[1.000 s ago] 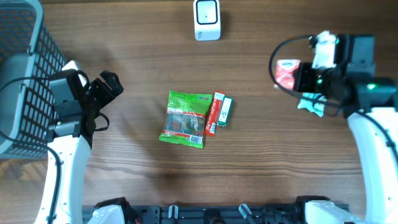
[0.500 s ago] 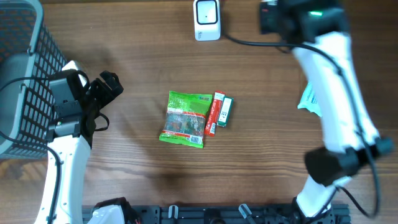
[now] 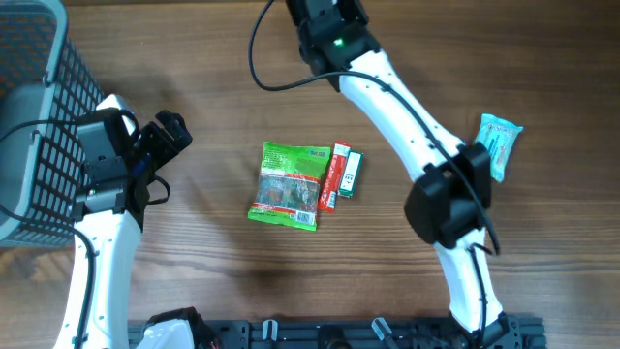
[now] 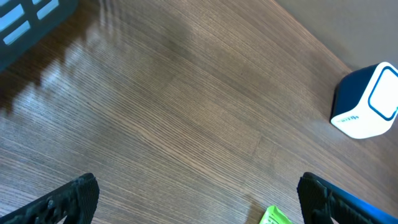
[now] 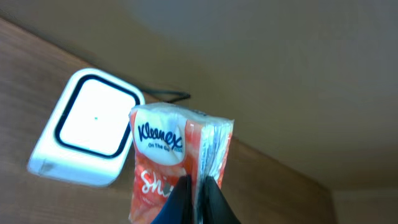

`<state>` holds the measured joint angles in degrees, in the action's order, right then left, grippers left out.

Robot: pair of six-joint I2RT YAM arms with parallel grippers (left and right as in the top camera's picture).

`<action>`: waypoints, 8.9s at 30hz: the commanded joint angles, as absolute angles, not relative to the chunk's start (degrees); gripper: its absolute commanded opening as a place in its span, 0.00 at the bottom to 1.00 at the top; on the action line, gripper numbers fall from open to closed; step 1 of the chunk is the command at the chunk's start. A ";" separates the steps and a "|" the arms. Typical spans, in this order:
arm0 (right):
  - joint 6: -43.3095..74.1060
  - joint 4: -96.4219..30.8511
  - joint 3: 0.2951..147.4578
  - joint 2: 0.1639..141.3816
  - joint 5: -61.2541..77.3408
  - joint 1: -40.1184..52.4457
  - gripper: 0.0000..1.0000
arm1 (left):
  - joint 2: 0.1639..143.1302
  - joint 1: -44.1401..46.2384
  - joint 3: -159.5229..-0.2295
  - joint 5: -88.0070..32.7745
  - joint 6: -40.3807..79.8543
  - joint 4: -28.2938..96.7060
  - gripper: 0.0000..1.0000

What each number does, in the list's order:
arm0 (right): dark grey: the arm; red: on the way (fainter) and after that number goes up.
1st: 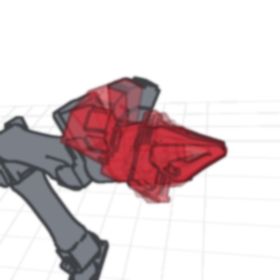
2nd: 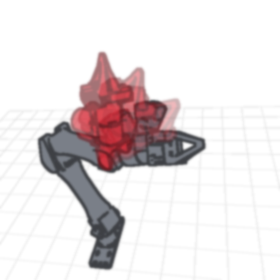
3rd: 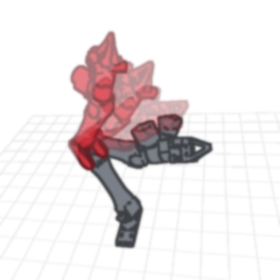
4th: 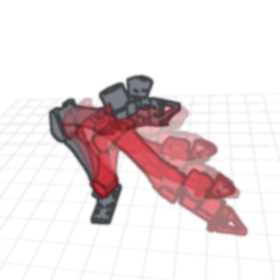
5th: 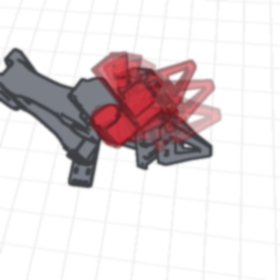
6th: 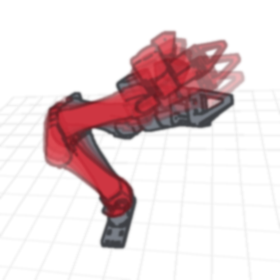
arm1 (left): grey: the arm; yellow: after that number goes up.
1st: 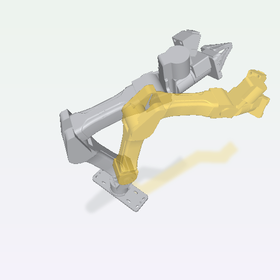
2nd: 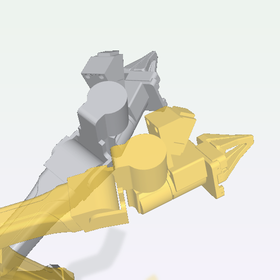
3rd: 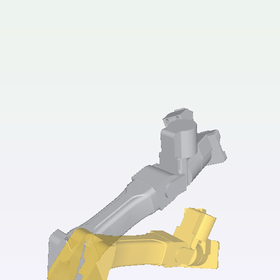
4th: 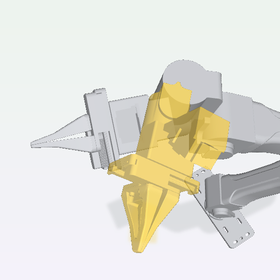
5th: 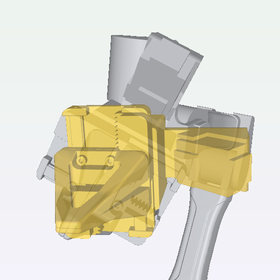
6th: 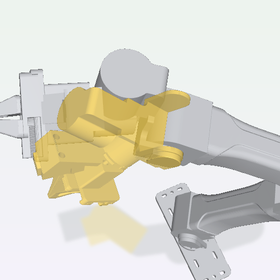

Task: Scan the item barcode
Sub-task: 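Carry the Kleenex pack to the scanner and hold it at the window, then move the Kleenex pack right and set it down near the wipes, then grasp the green medicated-oil box with the right gripper, then lift the green box and turn it upright with the right gripper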

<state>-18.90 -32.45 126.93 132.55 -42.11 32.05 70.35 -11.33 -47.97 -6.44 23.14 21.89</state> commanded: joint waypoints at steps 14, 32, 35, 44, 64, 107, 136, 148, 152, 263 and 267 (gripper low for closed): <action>-52.51 -9.04 127.85 148.62 -44.05 31.44 0.04 | 70.63 -11.53 -48.42 -5.89 22.26 21.71 1.00; -36.58 -32.53 127.87 127.09 -43.59 31.48 0.04 | 70.63 -11.53 -48.42 -5.89 22.28 21.71 1.00; -25.69 -47.99 127.87 121.03 -40.21 31.22 0.04 | 70.63 -11.53 -48.42 -5.89 22.26 21.71 1.00; 1.67 -90.06 127.37 112.57 -14.11 20.10 0.04 | 70.63 -11.53 -48.42 -5.89 22.26 21.71 1.00; 10.48 -72.20 90.56 112.68 -18.39 -4.23 0.67 | 70.63 -11.53 -48.42 -5.89 22.28 21.74 1.00; 39.92 -41.47 74.87 112.71 6.61 25.41 0.70 | 70.63 -11.53 -48.42 -5.89 22.26 21.71 1.00; 22.48 -45.91 74.02 111.85 12.21 11.20 0.63 | 70.63 -11.53 -48.42 -5.87 22.26 21.74 1.00; 33.54 -49.54 68.86 111.92 8.95 20.91 0.73 | 70.63 -11.53 -48.42 -5.87 22.26 21.71 1.00; 37.04 -48.14 68.71 111.92 0.99 22.72 0.70 | 70.63 -11.53 -48.42 -5.87 22.26 21.71 1.00; -13.85 -63.70 73.38 96.97 64.95 11.77 0.04 | 70.63 -11.53 -48.42 -5.89 22.26 21.71 1.00; -13.56 -62.41 73.38 96.97 60.75 11.77 0.04 | 70.63 -11.53 -48.42 -5.87 22.26 21.74 1.00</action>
<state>-12.34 -63.57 73.12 96.79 64.25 11.68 70.35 -11.33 -47.97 -6.44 23.14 21.87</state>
